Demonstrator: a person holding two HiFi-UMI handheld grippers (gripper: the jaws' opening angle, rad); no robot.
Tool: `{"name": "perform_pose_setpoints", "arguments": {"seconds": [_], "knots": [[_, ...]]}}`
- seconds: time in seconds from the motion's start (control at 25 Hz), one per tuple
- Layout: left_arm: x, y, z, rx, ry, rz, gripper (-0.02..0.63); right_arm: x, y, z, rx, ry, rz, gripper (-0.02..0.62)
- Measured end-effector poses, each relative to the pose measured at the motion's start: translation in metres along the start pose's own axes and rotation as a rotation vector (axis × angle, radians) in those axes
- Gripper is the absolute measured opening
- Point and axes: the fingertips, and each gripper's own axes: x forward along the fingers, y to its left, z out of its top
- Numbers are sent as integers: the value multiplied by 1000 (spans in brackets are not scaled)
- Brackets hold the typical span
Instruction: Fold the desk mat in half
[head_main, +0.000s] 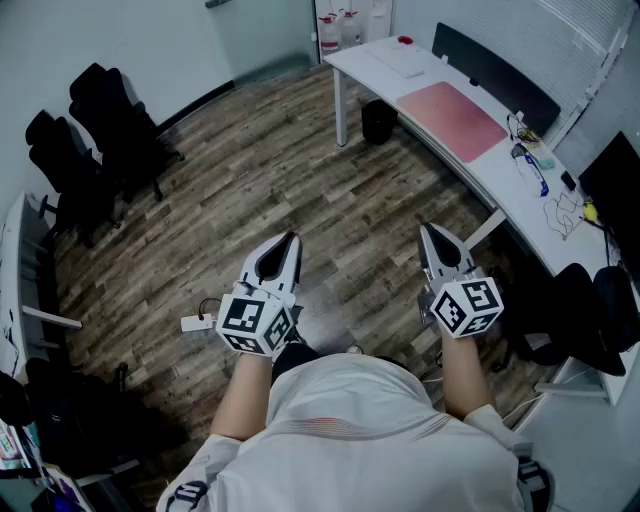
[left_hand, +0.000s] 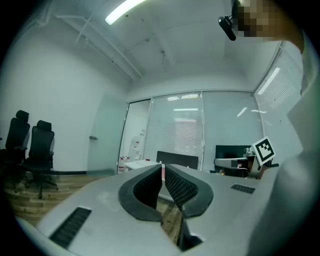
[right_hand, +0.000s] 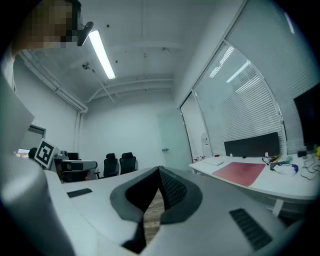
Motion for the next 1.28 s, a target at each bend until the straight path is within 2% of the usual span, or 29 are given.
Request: {"name": "perform_pose_setpoints", "arguments": {"seconds": [0.44,0.68,0.88,1.04,1.28], "knots": [[-5,6,6,13,9,22,29,14,9,5,-22,7,42,51],[2,6,3,9,17,32,29,15,-4,3,-13,15,29,51],[15,-8,3,18,28,11,29,5,-23,8,33,-26,12,51],[18,-3,8,37,31,14,29,15,-25,6,54,-36,13,51],[46,-1,-2,13,54,-19,29,24,-38,4,128,-55,69,51]]}}
